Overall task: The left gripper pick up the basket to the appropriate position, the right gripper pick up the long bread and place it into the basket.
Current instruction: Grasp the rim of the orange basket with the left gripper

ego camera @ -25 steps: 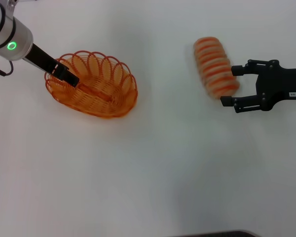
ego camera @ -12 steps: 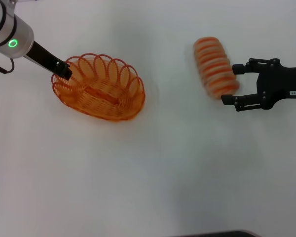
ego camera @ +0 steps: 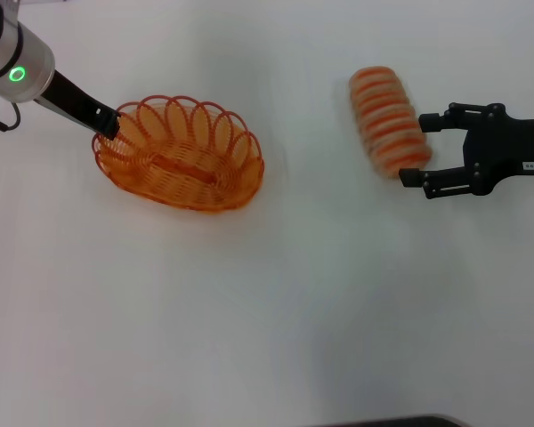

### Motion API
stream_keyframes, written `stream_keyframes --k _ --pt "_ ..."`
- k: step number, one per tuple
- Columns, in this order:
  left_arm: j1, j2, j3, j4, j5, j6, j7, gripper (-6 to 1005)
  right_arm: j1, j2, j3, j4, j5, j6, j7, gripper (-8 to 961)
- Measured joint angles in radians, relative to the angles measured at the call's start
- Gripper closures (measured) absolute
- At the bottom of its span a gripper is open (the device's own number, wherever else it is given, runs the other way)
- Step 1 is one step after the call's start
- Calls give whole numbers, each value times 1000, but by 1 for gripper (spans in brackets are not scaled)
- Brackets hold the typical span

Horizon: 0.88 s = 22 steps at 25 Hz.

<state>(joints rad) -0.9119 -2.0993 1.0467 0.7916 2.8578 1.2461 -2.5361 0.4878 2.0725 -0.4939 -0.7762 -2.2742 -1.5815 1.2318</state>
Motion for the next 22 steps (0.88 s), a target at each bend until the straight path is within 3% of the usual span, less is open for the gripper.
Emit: stream_keyframes --k 11,22 --pt "1 0 -26 62 -6 134 -66 920 0 0 1 0 1 2 0 25" --pt "2 -5 -220 96 -22 278 -69 942 4 -3 4 0 1 16 0 25"
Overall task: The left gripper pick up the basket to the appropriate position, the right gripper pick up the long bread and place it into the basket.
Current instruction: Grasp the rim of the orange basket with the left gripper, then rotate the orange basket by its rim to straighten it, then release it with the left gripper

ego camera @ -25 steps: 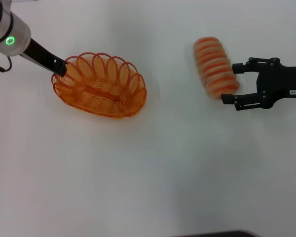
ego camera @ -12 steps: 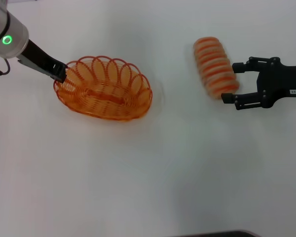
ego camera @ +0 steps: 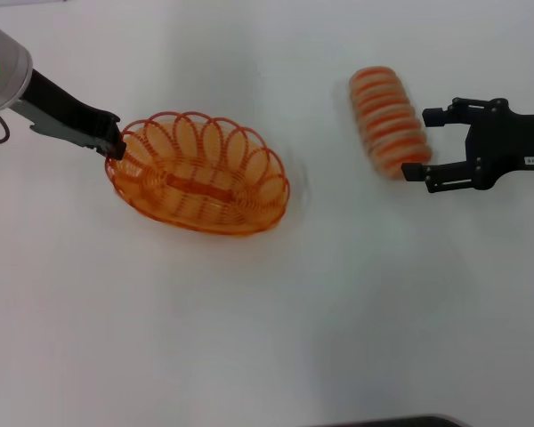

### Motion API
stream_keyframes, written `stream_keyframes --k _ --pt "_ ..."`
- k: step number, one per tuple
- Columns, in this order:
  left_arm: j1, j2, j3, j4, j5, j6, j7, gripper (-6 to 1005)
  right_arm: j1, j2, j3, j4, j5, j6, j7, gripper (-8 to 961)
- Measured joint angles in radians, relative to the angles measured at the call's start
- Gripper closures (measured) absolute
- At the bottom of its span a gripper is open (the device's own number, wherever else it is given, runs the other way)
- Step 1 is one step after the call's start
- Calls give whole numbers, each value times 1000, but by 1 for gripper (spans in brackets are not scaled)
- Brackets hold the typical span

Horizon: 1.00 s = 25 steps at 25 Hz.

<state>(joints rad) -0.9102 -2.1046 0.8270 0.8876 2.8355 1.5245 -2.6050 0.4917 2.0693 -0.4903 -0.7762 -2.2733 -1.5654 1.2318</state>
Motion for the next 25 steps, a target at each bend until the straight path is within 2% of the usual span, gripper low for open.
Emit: stream_keyframes --k 4,13,20,25 --pt "8 -2 -37 0 -24 16 0 944 1 0 1 0 0 5 0 25" --pt "90 -9 -87 6 -148 3 -6 947 1 1 1 0 0 7 0 25" --pt "144 -26 -92 23 -186 -34 -7 949 -2 1 1 0 0 10 -4 25" --pt "164 -49 -91 32 -198 -57 -6 950 1 0 1 0 0 10 -3 25"
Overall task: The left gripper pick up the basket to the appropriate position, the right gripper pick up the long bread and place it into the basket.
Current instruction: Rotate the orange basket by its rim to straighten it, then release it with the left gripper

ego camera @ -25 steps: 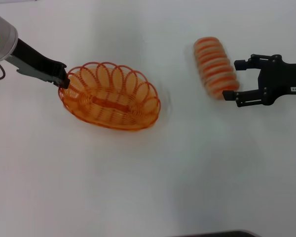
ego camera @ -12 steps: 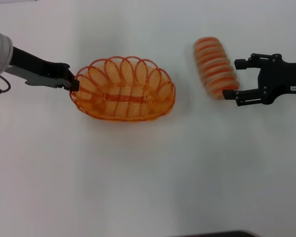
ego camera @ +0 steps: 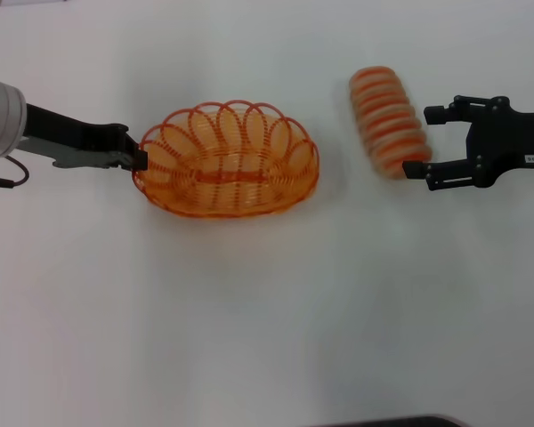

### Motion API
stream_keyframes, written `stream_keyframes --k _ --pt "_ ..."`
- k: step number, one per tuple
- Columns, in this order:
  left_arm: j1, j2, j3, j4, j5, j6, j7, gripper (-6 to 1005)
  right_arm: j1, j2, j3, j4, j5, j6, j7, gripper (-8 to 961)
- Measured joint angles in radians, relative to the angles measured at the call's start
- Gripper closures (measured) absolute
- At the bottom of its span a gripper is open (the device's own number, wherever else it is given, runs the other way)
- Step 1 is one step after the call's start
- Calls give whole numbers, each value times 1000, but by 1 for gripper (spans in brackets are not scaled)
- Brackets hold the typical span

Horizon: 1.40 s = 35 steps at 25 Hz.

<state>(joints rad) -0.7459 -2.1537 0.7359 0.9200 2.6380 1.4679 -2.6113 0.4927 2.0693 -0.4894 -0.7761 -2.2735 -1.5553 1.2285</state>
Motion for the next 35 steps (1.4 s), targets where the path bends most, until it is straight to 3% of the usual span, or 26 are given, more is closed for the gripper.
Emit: stream_keyframes --k 25,31,35 --pt "28 -8 11 -45 -29 -73 0 943 -5 -2 0 0 0 13 2 26" --pt "30 -8 5 -51 -31 -69 -3 750 -7 -2 0 0 0 13 2 26" --pt "32 -4 6 -35 -50 -56 0 564 -9 -3 8 0 0 12 3 26"
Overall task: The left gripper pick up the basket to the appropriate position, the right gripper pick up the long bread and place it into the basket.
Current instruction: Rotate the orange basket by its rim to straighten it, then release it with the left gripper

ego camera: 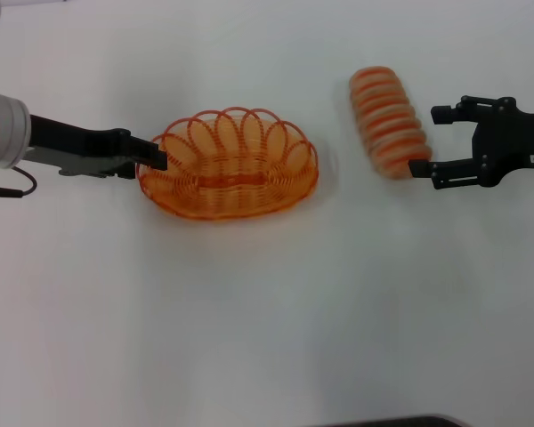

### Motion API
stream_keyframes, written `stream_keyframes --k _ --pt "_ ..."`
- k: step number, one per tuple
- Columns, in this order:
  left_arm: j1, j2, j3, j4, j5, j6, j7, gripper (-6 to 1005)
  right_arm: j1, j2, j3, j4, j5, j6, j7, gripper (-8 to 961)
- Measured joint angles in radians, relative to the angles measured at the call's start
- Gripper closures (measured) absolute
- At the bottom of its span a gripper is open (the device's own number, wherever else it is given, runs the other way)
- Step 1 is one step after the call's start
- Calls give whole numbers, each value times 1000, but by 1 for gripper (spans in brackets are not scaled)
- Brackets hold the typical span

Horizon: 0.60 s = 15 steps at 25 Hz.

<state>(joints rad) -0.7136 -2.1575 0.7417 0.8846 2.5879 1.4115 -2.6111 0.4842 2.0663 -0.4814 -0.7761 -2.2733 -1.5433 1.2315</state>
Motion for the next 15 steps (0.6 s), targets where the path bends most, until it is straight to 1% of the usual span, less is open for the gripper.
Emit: stream_keyframes --k 1,6,8,12,14,15 --pt "0 1 2 9 -3 5 2 518 0 0 5 0 0 -1 0 26" --pt "0 3 11 54 1 29 8 413 1 0 15 0 0 -2 0 26" --pt "0 7 13 60 0 34 10 372 3 0 15 0 0 -1 1 26" --pt "0 14 16 63 -7 46 75 288 8 -1 17 0 0 -2 15 26" --pt "-1 16 16 63 -12 55 136 190 10 -2 20 0 6 -2 31 26" --pt "-5 22 14 58 -17 67 172 141 11 -4 22 0 11 -3 41 26"
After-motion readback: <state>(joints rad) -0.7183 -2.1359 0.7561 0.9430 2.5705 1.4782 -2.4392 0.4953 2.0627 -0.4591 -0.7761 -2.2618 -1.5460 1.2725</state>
